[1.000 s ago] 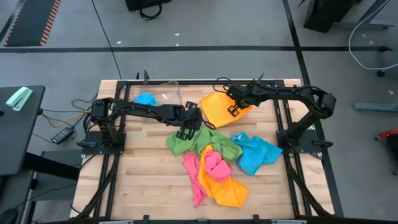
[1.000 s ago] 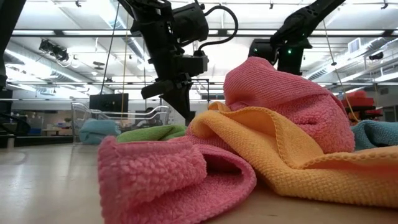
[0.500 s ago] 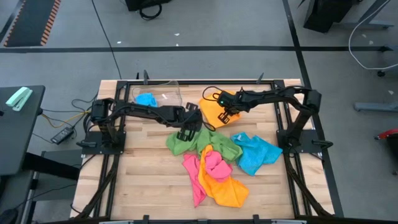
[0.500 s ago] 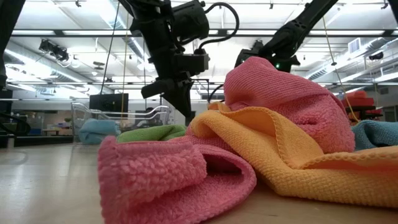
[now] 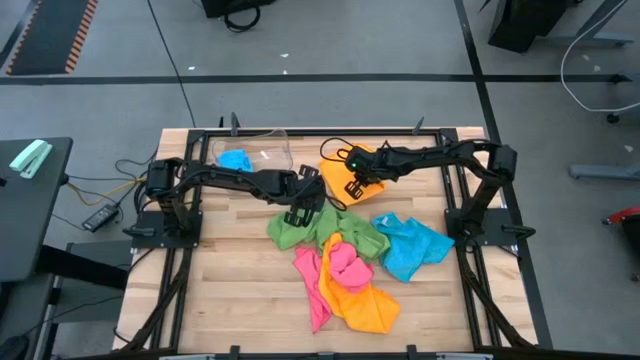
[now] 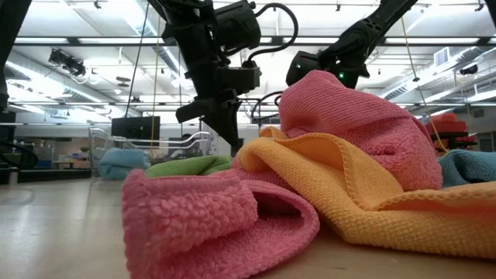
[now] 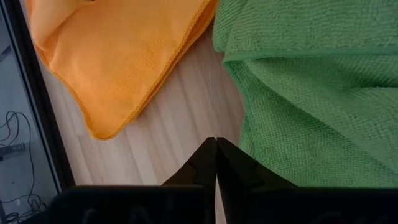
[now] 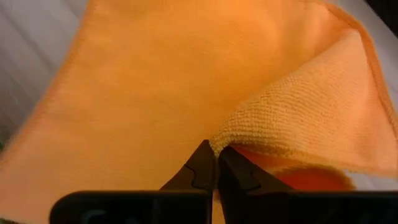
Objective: Fold microfiber towels
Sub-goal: Fold the top orange microfiber towel
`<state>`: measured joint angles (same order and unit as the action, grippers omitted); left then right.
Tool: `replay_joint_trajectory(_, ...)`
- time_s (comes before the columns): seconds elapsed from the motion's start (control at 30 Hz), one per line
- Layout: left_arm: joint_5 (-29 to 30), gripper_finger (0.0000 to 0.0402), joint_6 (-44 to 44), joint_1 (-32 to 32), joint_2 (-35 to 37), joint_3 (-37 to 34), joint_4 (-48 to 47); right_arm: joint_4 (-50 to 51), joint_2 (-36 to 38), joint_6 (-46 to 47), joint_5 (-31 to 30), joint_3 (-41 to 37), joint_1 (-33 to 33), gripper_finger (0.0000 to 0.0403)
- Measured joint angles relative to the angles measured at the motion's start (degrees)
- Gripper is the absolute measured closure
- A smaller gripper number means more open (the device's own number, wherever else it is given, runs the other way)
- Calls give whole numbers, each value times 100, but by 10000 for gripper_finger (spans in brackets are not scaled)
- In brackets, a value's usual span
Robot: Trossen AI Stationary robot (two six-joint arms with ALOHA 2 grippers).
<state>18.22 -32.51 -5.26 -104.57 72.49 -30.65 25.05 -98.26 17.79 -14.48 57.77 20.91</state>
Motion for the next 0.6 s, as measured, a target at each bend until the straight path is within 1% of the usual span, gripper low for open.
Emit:
replay_joint_trajectory(0.33,0,375,6,0,0,0,0,-117,-105,17,128,-4,-111,387)
replay_joint_trajectory(0.6,0,385,34,0,0,0,-8,-123,-140,49,155,-4,-210,386)
